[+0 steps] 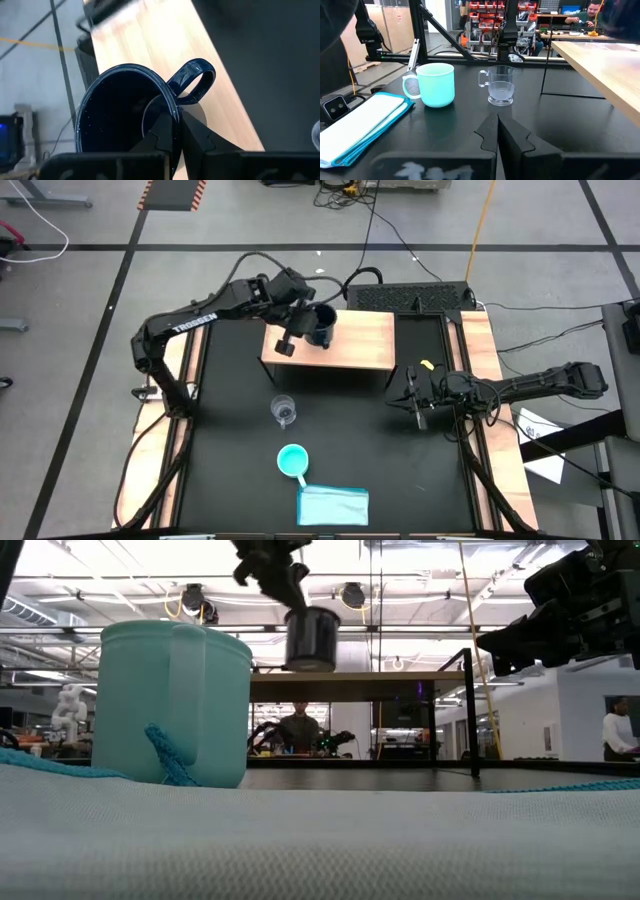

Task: Stack small to large cups/mugs on shelf
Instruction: Put the dark blue mug on the shelf

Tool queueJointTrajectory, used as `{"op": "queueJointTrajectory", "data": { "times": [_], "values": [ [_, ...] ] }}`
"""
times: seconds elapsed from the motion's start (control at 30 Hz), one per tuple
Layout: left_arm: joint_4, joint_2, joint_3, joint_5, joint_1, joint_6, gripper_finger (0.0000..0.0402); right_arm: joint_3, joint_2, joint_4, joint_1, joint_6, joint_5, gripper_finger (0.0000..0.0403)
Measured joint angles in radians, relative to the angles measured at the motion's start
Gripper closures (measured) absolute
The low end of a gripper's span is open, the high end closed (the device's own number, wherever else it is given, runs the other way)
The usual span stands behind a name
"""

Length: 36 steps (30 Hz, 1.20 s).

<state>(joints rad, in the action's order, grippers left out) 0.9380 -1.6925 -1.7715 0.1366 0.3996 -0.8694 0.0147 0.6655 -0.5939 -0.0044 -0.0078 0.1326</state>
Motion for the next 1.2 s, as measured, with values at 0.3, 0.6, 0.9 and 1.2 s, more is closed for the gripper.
{"op": "queueJointTrajectory", "data": {
  "times": [0.3,0.6,0.9,1.2],
  "values": [
    [-0.17,0.238,0.292,0.025,0.063,0.027,0.0386,0.0,0.001,-0.011,0.0,-0.002,0.0,0.0403],
    [-0.155,0.32,0.401,0.046,0.084,0.028,0.0386,0.0,0.003,-0.046,0.0,-0.003,0.0,0.0403],
    [-0.073,0.321,0.401,0.019,0.078,0.005,0.0386,0.0,0.003,-0.048,0.0,-0.003,0.0,0.0403],
    [-0.106,0.324,0.454,0.017,0.073,-0.008,0.0386,0.0,0.003,-0.052,0.0,-0.003,0.0,0.0403]
  ]
}}
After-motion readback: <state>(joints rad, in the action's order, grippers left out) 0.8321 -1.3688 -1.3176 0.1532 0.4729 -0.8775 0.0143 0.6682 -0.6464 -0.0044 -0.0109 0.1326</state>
